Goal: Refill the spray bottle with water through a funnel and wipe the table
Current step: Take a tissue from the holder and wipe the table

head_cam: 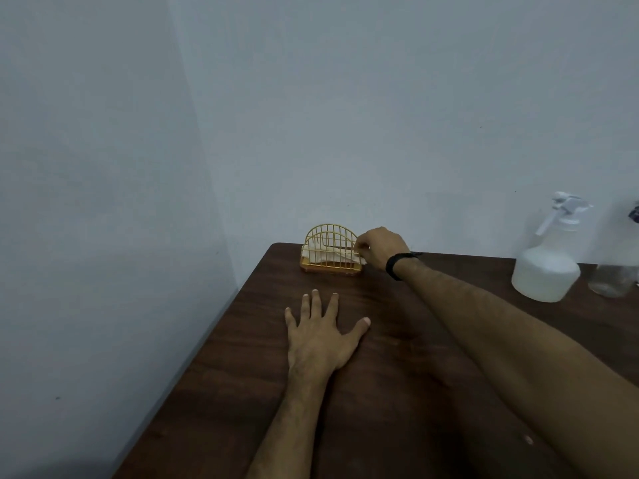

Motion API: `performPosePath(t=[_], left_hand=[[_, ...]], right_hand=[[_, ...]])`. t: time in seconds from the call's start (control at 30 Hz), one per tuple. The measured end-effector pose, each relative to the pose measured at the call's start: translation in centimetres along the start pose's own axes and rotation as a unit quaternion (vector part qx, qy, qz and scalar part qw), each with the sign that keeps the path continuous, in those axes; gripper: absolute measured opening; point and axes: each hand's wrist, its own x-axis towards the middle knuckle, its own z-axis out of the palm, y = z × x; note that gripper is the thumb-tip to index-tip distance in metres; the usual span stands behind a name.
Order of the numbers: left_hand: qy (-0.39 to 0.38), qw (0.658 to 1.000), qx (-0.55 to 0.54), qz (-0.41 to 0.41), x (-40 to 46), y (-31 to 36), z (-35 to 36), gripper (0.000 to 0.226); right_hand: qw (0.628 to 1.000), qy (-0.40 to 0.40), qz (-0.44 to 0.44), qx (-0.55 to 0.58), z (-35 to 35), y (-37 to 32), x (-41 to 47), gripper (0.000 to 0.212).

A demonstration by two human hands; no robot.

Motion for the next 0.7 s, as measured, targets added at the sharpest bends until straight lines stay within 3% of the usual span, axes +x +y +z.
performPosePath(t=[0.27, 0.43, 0.6, 0.7], left_hand=[[-0.001, 1.0, -0.005, -0.002, 0.0, 0.1, -0.2, 0.094], [-0.003, 1.0, -0.01, -0.003, -0.1, 0.1, -0.3, 0.094], [-0.003, 1.0, -0.01, -0.002, 0.0, 0.1, -0.4, 0.094], [0.003, 1.0, -0.019, -0.003, 0.0, 0.0, -0.3, 0.093]], right_hand=[[0.972, 0.102, 0.064, 0.2, 0.4, 0.7, 0.0, 0.007], [0.909, 0.129, 0.124, 0.375, 0.0, 0.6, 0.3, 0.009], [0.86, 0.072, 0.177, 0.473, -0.7, 0.6, 0.9, 0.013], [0.797, 0.073, 0.196, 0.566, -2.0, 0.6, 0.7, 0.013]])
